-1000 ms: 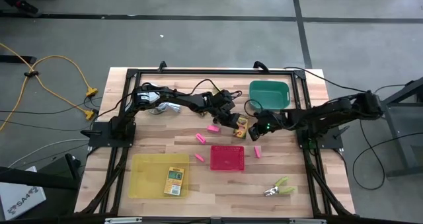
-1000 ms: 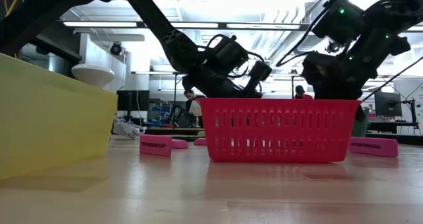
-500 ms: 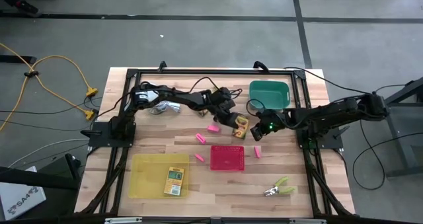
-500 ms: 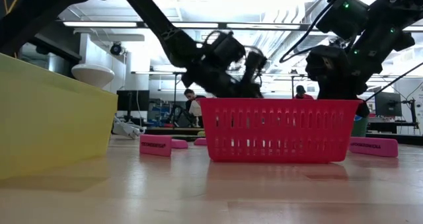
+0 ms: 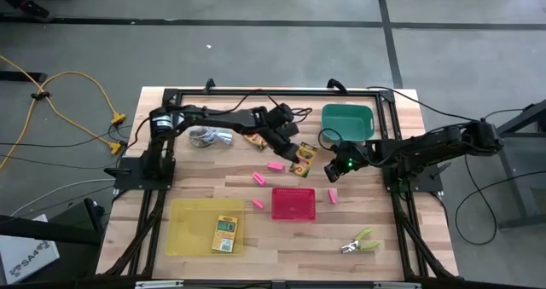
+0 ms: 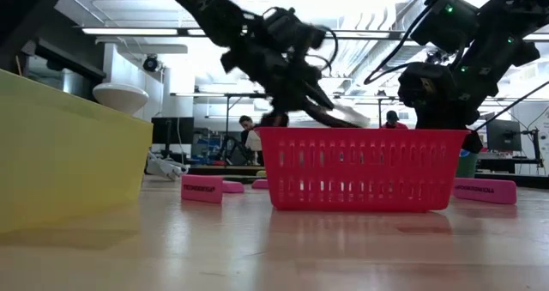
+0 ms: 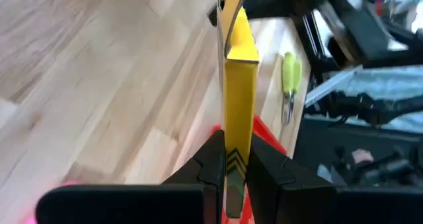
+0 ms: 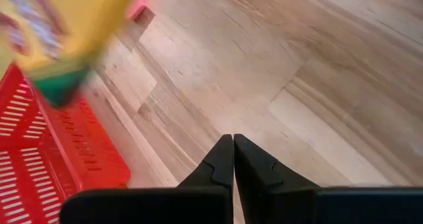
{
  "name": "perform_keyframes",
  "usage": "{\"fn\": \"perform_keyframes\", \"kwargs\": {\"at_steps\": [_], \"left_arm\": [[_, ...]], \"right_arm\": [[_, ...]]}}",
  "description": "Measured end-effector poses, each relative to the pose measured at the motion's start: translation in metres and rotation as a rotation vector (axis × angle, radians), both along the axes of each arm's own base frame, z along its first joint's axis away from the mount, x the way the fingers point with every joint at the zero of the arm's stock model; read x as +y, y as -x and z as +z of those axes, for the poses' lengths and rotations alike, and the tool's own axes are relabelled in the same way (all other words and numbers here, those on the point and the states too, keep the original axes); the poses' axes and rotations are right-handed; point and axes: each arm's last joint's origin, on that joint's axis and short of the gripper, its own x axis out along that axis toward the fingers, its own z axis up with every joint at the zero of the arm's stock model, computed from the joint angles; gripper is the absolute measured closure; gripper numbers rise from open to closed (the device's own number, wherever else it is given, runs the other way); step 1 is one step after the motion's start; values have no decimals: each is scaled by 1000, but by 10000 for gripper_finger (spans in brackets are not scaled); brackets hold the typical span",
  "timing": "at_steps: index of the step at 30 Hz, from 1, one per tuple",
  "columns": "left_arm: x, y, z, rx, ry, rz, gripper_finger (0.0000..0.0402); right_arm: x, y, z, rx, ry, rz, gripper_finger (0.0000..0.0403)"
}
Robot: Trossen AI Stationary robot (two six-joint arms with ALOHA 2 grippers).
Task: Pick & Place School Supplies
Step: Put the right yellow crayon box into the yellow bin
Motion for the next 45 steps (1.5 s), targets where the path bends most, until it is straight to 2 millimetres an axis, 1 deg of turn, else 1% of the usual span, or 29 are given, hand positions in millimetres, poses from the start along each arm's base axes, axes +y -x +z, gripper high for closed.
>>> {"fn": "perform_keyframes", "kwargs": {"at_steps": [4,9,15,19,29,32,40,45], "left_arm": [[-5,15,23,11,-61,-22,366],[-17,40,52,49,-129,-51,366],[-38,66,75,133,-153,-87,366],[-55,80,83,200,-162,-122,366],[-113,105,93,330,-134,-251,367],[-128,116,98,371,-146,-280,368],[-161,145,115,365,-227,-329,369],[-180,166,116,352,-266,-376,369]], "right_arm": [[0,0,0,0,8,10,401],[0,0,0,0,11,15,401],[1,0,0,0,16,26,401],[5,-1,0,-3,17,47,401],[17,-2,1,-17,9,90,401],[19,-2,1,-18,8,81,401],[26,-4,4,-54,-12,78,401],[31,-4,4,-65,-26,57,401]]}}
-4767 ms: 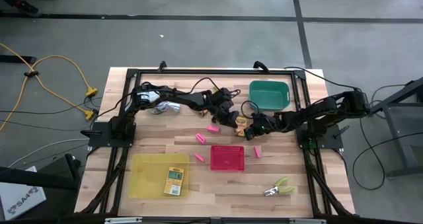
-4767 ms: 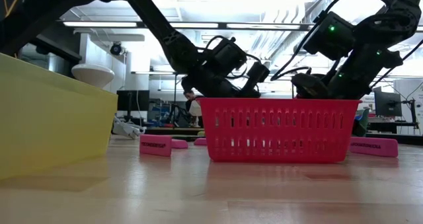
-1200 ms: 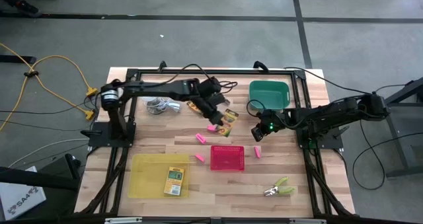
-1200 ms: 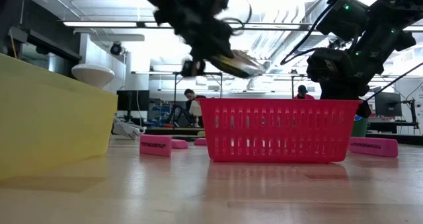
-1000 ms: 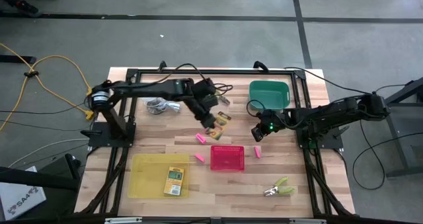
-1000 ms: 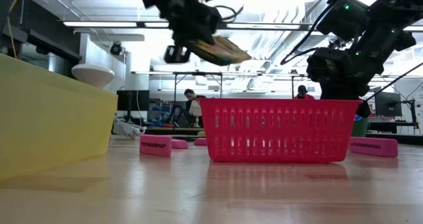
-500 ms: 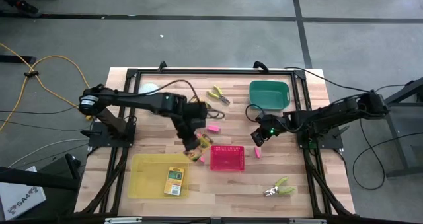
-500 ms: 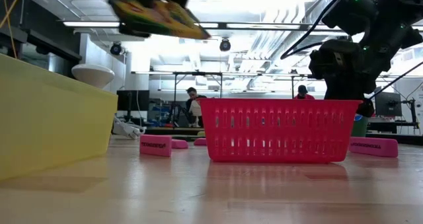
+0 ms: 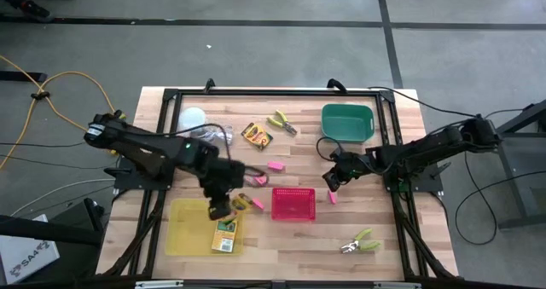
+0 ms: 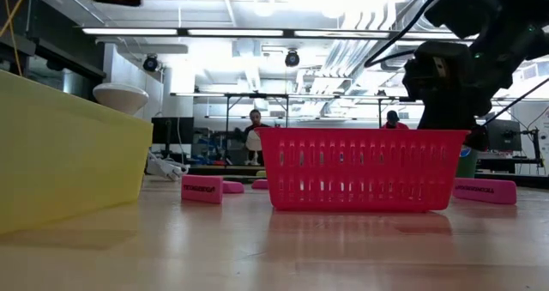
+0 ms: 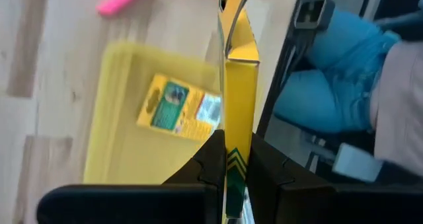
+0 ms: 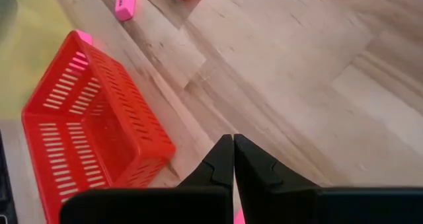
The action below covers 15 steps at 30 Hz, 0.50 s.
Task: Pick & Place School Supplies
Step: Put the right yellow crayon box into the yellow bin
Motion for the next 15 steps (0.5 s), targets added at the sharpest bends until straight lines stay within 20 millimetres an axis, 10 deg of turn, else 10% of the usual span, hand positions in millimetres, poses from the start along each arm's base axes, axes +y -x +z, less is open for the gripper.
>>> {"fn": "perform_keyframes", "kwargs": {"at_steps": [15], "left_arm": [[-10,53,-73,4,110,-112,370]], "right_arm": [[18,-1,3,-49,-78,-49,401]]}}
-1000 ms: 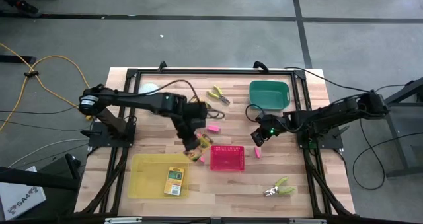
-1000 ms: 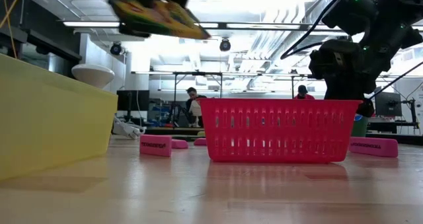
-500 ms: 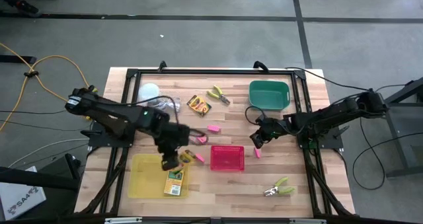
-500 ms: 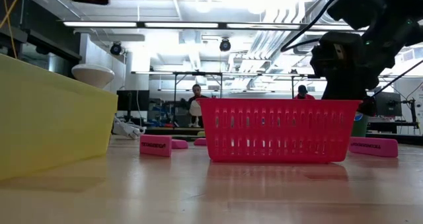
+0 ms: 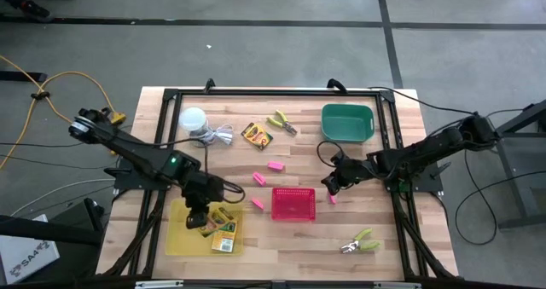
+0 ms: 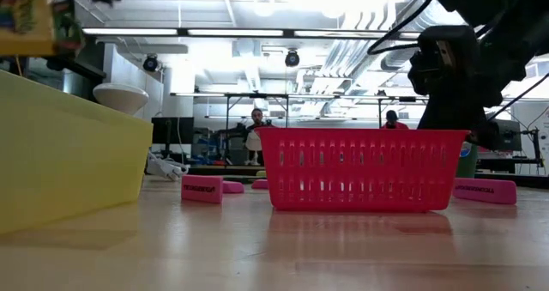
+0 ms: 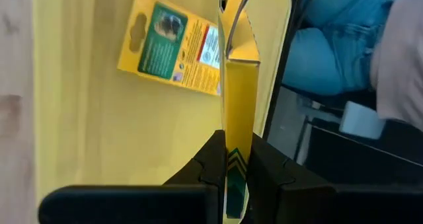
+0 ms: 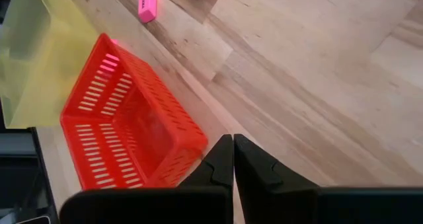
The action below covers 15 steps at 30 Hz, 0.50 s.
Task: Pick & Place School Supplies
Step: Put the right yellow crayon box into the yellow bin
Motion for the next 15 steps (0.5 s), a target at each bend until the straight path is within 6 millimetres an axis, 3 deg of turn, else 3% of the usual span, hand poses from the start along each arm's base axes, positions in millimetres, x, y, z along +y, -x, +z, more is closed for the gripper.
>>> {"fn": "perform_keyframes", "kwargs": {"at_steps": [15], "left_arm": [[-3,19,-68,-1,204,-59,370]], "right_arm": [[6,0,2,-32,10,-23,401]]}}
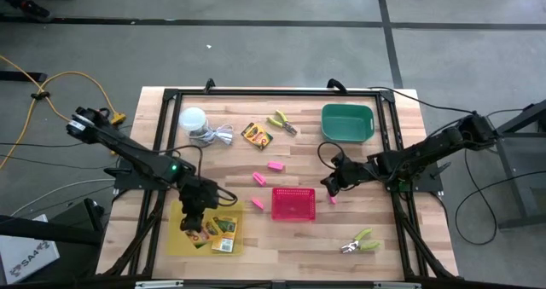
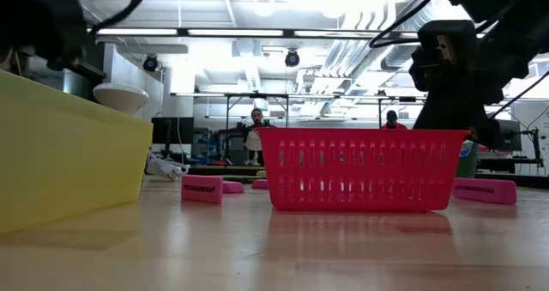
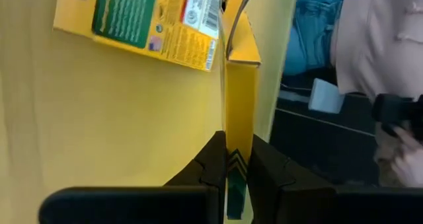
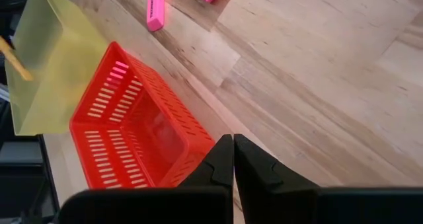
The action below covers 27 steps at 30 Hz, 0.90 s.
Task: Pick & Place School Supplies
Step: Put the right yellow crayon box into the yellow bin
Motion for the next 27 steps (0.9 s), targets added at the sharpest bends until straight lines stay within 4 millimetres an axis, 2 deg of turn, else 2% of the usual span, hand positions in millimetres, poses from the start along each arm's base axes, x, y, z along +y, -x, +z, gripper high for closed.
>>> {"fn": "perform_keyframes", "kwargs": {"at_steps": [9,27], "left_arm": [[8,15,-38,87,-6,84,370],[7,15,-39,118,15,137,338]], "right_arm": [[0,-1,1,-13,-2,-1,401],[0,-1,1,-13,0,1,401]]}}
